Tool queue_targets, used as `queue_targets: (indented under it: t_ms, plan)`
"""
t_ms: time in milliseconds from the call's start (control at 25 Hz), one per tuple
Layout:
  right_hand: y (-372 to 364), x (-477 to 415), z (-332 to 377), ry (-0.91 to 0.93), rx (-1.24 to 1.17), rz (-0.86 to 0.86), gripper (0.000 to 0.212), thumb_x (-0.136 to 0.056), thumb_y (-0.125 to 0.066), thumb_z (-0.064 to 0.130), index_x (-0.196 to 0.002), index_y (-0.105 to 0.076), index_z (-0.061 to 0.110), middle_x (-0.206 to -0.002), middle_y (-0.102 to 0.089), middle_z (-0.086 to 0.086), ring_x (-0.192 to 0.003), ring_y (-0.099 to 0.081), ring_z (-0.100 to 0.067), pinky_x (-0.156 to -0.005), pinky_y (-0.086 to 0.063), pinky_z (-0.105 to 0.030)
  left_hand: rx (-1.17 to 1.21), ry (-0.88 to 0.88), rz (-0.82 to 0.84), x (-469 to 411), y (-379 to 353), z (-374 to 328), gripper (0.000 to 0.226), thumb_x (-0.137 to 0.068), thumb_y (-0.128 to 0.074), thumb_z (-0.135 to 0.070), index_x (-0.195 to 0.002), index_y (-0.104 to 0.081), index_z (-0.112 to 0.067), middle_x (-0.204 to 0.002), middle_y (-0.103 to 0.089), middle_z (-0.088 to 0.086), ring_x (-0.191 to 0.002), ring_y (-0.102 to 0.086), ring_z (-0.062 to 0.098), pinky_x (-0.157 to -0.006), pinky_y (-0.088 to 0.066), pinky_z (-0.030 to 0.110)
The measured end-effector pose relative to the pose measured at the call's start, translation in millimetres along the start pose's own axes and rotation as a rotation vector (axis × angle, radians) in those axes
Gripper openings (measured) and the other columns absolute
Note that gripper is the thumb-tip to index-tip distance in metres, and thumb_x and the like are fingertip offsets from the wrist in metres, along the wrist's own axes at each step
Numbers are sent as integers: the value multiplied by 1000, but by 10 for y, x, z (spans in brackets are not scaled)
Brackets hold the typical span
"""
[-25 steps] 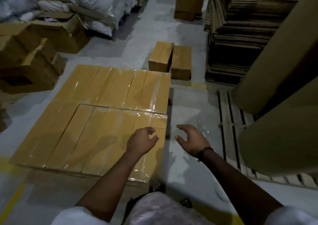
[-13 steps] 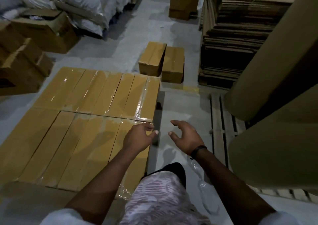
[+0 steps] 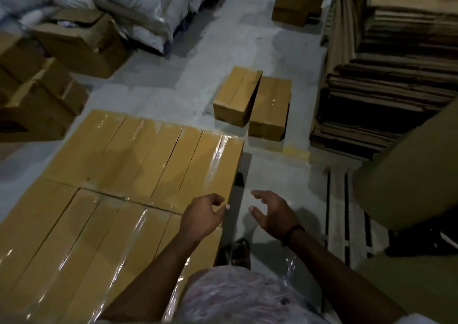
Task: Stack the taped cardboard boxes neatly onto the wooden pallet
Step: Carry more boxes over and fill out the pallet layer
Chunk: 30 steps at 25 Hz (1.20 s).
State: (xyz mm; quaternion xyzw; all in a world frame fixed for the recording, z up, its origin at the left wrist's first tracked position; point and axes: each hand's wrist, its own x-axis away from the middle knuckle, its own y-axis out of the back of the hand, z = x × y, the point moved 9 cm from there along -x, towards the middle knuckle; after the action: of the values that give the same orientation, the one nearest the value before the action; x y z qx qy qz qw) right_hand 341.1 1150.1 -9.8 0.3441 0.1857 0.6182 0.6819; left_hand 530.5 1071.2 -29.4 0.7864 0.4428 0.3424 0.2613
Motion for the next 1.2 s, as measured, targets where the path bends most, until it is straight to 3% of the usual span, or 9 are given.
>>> queue_targets:
  t_ms: [120, 280, 600, 800, 880, 960, 1040, 1120, 1200]
  plan:
    - [382, -734, -154, -27, -9, -37, 46, -92, -71, 24, -135, -60, 11, -128, -64, -10, -114, -61, -25, -97, -50, -37, -49, -48, 31, -706, 64, -346, 37, -93, -66, -52, -123, -70, -30, -120, -72, -14, -103, -66, 7, -89, -57, 34]
    - [833, -1513, -450, -99, -77, -77, 44, -92, -71, 26, -134, -60, 16, -127, -63, -3, -110, -60, -18, -88, -41, -21, -18, -61, 65, -1508, 32, -782, 34, -93, -67, -49, -121, -72, -30, -120, -72, -16, -105, -66, 6, -89, -57, 32]
    - [1684, -3460, -1174, -87, -133, -11, 43, -92, -71, 26, -133, -61, 15, -124, -64, -3, -102, -60, -16, -83, -43, -23, 0, -11, 20, -3342, -80, -1464, 29, -93, -69, -45, -116, -73, -28, -115, -73, -13, -101, -66, 8, -81, -55, 29]
    - [2374, -4728, -1247, 4, -98, 106, 44, -92, -69, 26, -135, -60, 17, -129, -63, 0, -118, -58, -16, -102, -47, -29, 76, 63, -72, -4511, 131, -2056, 31, -92, -70, -47, -114, -75, -26, -110, -75, -12, -100, -67, 6, -86, -57, 31]
    - [2558, -5163, -1334, -2, -68, 134, 41, -93, -68, 21, -134, -61, 15, -130, -62, -1, -115, -57, -10, -95, -40, -7, 134, 96, -127, -4923, 200, -2175, 35, -90, -72, -47, -116, -75, -24, -108, -75, -8, -98, -69, 8, -87, -58, 33]
    - [2658, -5531, -1418, -41, -47, 172, 41, -94, -66, 20, -134, -60, 16, -128, -61, 2, -105, -54, -3, -76, -32, 7, 196, 156, -154, -5230, 248, -2226, 36, -89, -73, -48, -115, -76, -24, -105, -76, -9, -96, -69, 7, -87, -59, 33]
    - [2687, -5918, -1461, -43, -42, 193, 41, -94, -66, 24, -135, -58, 21, -128, -59, 6, -108, -55, -5, -80, -37, 1, 213, 182, -146, -5551, 265, -2273, 35, -88, -73, -50, -113, -76, -25, -104, -75, -11, -95, -69, 5, -87, -59, 33]
    - [2654, -6336, -1570, -74, -70, 219, 43, -94, -66, 28, -136, -57, 24, -128, -59, 6, -114, -56, -12, -95, -48, -22, 217, 205, -125, -5980, 271, -2243, 35, -85, -71, -51, -111, -76, -27, -103, -74, -12, -94, -68, 4, -88, -59, 34]
    - [2665, -6755, -1632, -73, -58, 221, 44, -92, -66, 31, -135, -58, 26, -127, -59, 6, -115, -56, -14, -99, -50, -36, 232, 233, -100, -6396, 281, -2206, 33, -87, -72, -47, -112, -75, -25, -103, -74, -11, -93, -68, 4, -88, -58, 32]
